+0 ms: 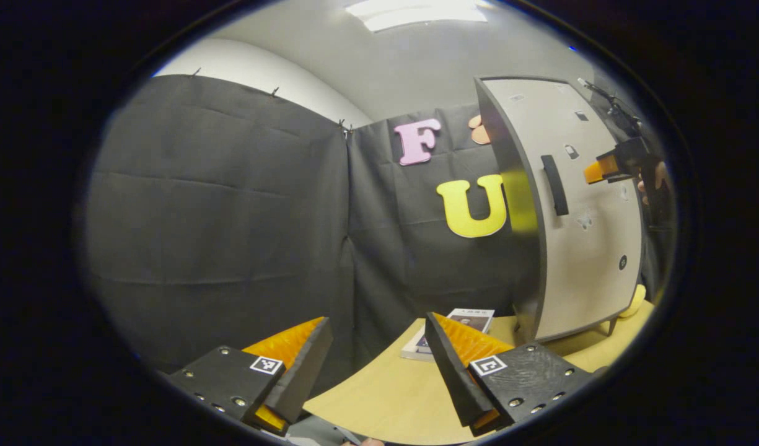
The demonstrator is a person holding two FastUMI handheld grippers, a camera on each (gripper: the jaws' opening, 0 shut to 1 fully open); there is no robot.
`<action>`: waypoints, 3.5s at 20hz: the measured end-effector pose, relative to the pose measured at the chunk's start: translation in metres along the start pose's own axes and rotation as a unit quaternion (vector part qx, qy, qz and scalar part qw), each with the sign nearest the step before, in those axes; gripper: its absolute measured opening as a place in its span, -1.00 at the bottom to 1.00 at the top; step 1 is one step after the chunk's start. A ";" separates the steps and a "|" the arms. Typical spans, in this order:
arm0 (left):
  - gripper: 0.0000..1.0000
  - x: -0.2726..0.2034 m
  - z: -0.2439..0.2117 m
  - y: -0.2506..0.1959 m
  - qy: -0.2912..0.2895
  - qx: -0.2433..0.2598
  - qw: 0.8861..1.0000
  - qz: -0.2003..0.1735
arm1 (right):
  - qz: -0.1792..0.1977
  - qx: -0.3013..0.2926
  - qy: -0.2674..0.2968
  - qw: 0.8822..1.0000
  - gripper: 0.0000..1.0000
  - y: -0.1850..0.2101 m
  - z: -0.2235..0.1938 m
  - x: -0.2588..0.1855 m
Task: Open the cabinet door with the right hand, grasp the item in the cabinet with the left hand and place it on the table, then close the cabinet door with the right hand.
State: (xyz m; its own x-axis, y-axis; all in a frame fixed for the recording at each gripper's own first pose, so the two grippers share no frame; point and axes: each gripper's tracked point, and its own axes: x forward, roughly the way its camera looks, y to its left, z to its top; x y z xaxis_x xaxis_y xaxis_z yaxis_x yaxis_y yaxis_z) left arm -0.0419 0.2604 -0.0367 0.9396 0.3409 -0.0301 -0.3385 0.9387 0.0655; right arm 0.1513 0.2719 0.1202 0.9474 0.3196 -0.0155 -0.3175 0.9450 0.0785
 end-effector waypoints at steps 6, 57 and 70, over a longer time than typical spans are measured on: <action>0.87 0.015 -0.018 0.019 0.011 -0.005 1.000 0.005 | 0.018 -0.012 -0.001 1.000 0.95 0.043 0.004 0.029; 0.82 -0.006 0.055 -0.181 -0.034 -0.001 0.987 -0.157 | 0.224 0.044 0.099 0.969 -0.67 0.060 0.014 -0.051; 0.82 -0.025 0.063 -0.282 -0.030 -0.008 0.976 -0.214 | 0.258 0.058 0.090 0.960 -0.72 0.030 0.005 -0.047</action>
State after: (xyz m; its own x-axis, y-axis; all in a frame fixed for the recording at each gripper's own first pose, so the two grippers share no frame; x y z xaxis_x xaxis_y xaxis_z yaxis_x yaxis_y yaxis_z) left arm 0.0336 -0.0158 0.0084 0.9963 -0.0851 0.0073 0.0847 0.9954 0.0446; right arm 0.0975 0.2850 0.1285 0.6402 0.7595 -0.1152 -0.7261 0.6473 0.2319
